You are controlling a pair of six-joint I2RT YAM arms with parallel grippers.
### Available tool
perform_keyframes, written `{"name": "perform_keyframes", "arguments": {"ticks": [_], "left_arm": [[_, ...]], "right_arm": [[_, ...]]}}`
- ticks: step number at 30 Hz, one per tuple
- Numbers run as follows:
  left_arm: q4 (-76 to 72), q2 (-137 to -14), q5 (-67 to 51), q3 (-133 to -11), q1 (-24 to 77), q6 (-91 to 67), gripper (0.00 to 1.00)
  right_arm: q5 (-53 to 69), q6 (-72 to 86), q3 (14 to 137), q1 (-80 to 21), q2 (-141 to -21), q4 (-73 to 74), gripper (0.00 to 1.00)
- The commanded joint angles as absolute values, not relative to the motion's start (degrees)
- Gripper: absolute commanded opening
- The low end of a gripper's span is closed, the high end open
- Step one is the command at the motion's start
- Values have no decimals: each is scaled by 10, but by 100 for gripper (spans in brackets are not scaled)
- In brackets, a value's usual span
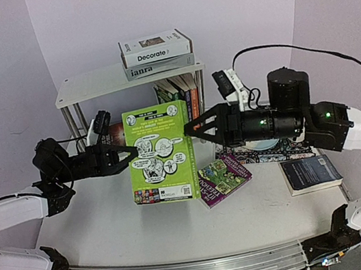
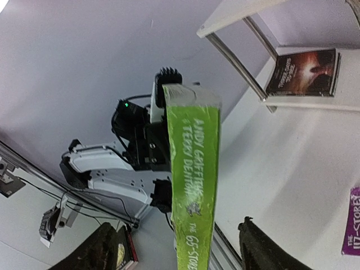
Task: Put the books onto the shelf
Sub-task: Pass from the right arm to the left
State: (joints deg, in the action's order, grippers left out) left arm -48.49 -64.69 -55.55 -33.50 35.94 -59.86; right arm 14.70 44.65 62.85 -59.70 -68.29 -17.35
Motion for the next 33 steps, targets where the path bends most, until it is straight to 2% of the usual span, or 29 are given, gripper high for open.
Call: {"name": "perform_keyframes", "arguments": {"ticks": [1, 5, 11, 18, 22, 27, 28, 29, 30, 33], "left_arm": [[-530, -645, -551, -351, 356, -593, 0], [-529, -653, -549, -349, 356, -592, 0], [-530, -666, -545, -348, 356, -590, 0], [-530, -669, -535, -345, 356, -582, 0], [-530, -669, -530, -345, 356, -578, 0], [-529, -677, -533, -349, 356, -577, 1], [-529, -679, -534, -350, 356, -577, 4], [-529, -682, -536, -351, 356, -576, 11], [-529, -684, -537, -351, 356, -575, 22], [-529, -686, -537, -349, 355, -572, 64]], "right_arm": [[179, 412, 673, -596, -717, -99, 79], [169, 404, 665, -597, -725, -78, 78], [187, 398, 667, -597, -745, -68, 60], [188, 394, 658, -596, -746, -62, 56], [190, 393, 653, -596, -746, -62, 45], [189, 390, 651, -597, -747, -62, 21], [188, 389, 651, -596, -748, -63, 17], [186, 388, 651, -597, -748, -62, 13], [184, 387, 651, -597, -749, -62, 11], [169, 378, 647, -596, -746, -62, 8]]}}
